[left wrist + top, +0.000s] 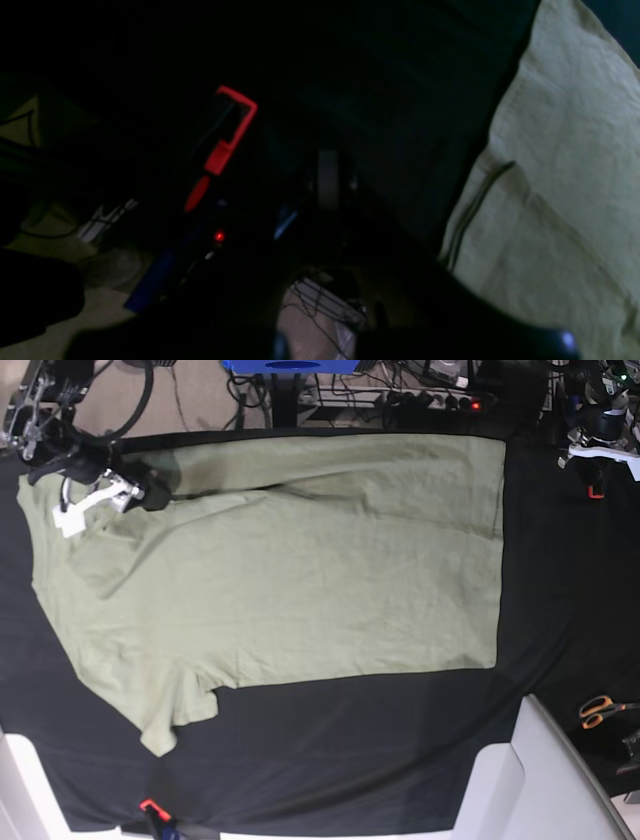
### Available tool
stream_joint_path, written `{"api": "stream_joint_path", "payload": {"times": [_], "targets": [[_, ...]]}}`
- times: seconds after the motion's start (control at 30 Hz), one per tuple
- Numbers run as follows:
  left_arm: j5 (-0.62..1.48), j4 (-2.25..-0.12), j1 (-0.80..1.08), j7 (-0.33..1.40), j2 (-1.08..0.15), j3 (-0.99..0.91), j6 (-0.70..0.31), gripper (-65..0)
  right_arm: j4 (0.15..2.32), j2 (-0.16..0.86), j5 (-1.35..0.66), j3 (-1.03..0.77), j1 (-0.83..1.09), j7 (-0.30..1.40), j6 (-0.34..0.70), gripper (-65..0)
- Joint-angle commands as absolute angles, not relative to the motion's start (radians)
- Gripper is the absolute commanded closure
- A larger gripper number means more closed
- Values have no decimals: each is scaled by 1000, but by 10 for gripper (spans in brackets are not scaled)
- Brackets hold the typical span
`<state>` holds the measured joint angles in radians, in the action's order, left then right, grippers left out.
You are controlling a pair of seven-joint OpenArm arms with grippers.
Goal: Fold the T-shirt properly
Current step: 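Release the shirt and move the right gripper to the collar area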
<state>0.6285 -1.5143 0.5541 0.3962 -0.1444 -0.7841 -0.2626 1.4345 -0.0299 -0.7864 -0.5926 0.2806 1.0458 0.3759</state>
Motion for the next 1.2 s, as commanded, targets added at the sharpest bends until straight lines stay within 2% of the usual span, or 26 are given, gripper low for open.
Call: {"api": "stream_joint_path", "payload": {"times": [0.0,0.27,0.33,0.47,0.63,0.73,0.8,1.17], "targets": [[633,-1526,562,374,-159,-792,-265,0,1438,-10,-802,-591,280,1035,381,-404],[633,-1526,561,374,-159,-792,-265,0,1420,-4,-802,-596,277,1007,381,-402],[633,-1526,559,374,-159,-792,-265,0,1420,-4,-802,-596,269,1007,381,-384],[633,-1526,559,374,-159,-792,-265,0,1420,-4,-800,-596,259,1007,381,-273],[633,-1526,561,374,-159,-792,-265,0,1420,-4,-800,-596,248,1009,381,-164],[633,-1526,561,374,-159,-792,-265,0,1420,-4,-800,-593,246,1012,381,-41],[633,-1526,561,374,-159,-792,-265,0,1420,-4,-800,-593,243,1015,381,0],[633,-1526,561,374,-157,-792,-265,0,1420,-4,-800,-588,188,1052,381,-8]]}}
